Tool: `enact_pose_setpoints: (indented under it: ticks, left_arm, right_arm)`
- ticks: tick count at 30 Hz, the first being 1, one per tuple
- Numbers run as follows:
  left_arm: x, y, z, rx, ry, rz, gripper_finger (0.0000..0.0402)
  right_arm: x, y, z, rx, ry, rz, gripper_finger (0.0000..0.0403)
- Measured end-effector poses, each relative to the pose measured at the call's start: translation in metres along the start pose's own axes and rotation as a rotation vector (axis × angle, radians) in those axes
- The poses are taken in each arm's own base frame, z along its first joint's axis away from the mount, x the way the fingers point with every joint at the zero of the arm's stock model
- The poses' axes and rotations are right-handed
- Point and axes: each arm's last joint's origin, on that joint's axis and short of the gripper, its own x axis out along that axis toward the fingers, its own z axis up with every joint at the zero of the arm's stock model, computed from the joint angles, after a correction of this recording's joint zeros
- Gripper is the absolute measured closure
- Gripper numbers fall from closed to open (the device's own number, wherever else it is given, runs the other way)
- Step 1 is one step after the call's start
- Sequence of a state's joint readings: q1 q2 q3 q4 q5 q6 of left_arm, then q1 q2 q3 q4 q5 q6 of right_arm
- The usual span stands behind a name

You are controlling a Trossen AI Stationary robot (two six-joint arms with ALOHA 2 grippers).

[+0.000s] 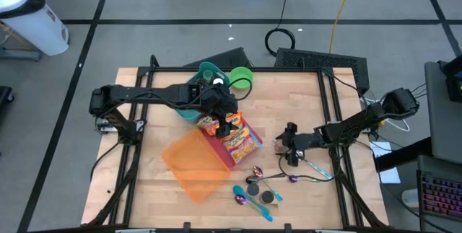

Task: Pick & Place Food Item
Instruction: Put the brown seasoning bottle into the green bin

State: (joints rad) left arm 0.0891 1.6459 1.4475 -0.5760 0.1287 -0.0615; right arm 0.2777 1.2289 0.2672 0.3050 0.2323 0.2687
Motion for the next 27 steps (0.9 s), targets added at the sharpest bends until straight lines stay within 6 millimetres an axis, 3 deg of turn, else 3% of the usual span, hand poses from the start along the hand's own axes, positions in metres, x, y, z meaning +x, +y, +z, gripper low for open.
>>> enact_pose_setpoints:
  ticks: [10,20,27]
  left_arm:
    - [0.0,0.0,0.0,0.001,-0.003,0.0,0.0078]
    - [0.0,0.0,0.0,-0.003,-0.004,0.001,0.0078]
    - [0.0,0.001,0.001,-0.003,-0.007,0.033,0.0078]
  right_arm:
    - [-0.01,0.006,0.01,-0.033,-0.066,0.016,0.0095]
    - [-0.017,0.014,-0.004,0.025,0.046,0.041,0.0106]
    - [-0.01,0.016,-0.009,0.038,0.069,0.002,0.0106]
